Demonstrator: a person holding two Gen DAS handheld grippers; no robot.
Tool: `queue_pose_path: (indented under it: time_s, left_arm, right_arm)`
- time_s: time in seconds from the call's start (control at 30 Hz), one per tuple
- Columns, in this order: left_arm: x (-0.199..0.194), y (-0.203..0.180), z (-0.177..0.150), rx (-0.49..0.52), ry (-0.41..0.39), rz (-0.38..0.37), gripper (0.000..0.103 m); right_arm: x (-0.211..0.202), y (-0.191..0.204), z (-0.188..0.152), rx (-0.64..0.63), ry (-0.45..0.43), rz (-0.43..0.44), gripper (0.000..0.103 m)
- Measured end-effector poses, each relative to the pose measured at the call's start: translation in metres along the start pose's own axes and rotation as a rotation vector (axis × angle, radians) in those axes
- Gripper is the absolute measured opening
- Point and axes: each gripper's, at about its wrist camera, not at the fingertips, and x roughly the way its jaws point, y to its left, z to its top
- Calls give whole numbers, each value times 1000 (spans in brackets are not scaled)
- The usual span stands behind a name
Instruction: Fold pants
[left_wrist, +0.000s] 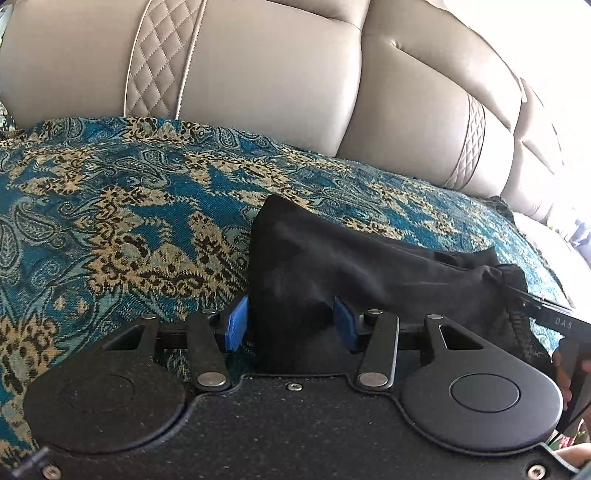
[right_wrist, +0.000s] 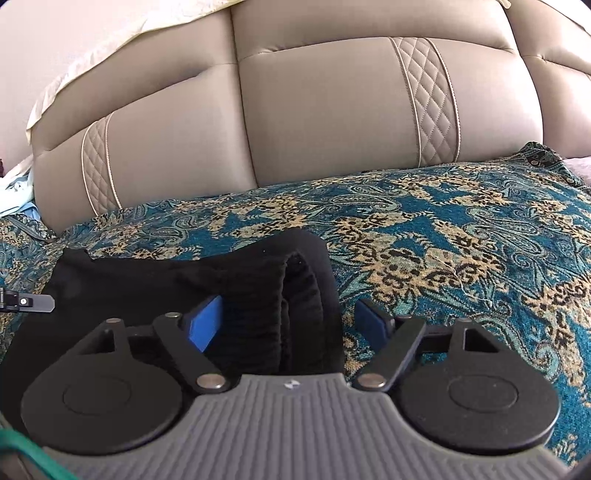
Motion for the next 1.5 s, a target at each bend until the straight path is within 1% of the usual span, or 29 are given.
queue_pose_path:
  time_s: [0.17, 0.23, 0.33, 0.5, 0.63, 0.73, 0.8, 0.87, 1.07, 1.23, 1.33, 1.37, 1.4, 1.43, 1.47, 1.5]
  left_arm:
    - [4, 6, 2, -25, -10, -28, 48]
    - [6, 8, 3, -33, -16, -37, 48]
    - [8, 10, 4, -43, -24, -51, 51]
    - [10, 9, 2, -33, -34, -62, 55]
    - [10, 8, 1, -20, -40, -69, 56]
    - [13, 5, 1, -10, -44, -73, 61]
    - [15, 2, 1, 7, -48, -83, 73]
    - [16, -2, -1, 20, -54, -90, 79]
    - [17, -4, -3, 32, -64, -96, 80]
    - [17, 1, 0, -12, -54, -129, 80]
    - [18, 3, 0, -33, -61, -146, 81]
    - [18, 3, -1, -37, -67, -144, 78]
    - [17, 2, -2, -40, -73, -134, 61]
    - [16, 0, -3, -39, -78, -112, 48]
    - [15, -1, -4, -36, -81, -83, 26]
    - [13, -2, -6, -33, -87, -58, 19]
  right_arm:
    - [1, 2, -1, -4, 4, 32, 81]
    - [2, 6, -3, -26, 4, 36, 78]
    - [3, 12, -4, -55, 4, 38, 78]
    - [3, 13, -5, -59, 2, 39, 78]
    - [3, 13, -5, -59, 1, 38, 78]
    - [3, 13, -5, -60, 0, 39, 78]
    - [3, 14, -6, -61, -2, 40, 77]
    - [4, 15, -6, -64, -4, 40, 77]
    - [1, 19, -8, -66, -21, 49, 67]
    - [0, 22, -9, -74, -33, 43, 66]
    - [0, 22, -9, -72, -35, 42, 65]
    - [-1, 22, -9, -71, -36, 42, 65]
    - [-1, 22, -9, -70, -37, 41, 64]
    - [-1, 22, -9, -68, -41, 38, 61]
    - [-2, 22, -9, -62, -53, 29, 56]
    - [-4, 23, -9, -49, -69, 20, 47]
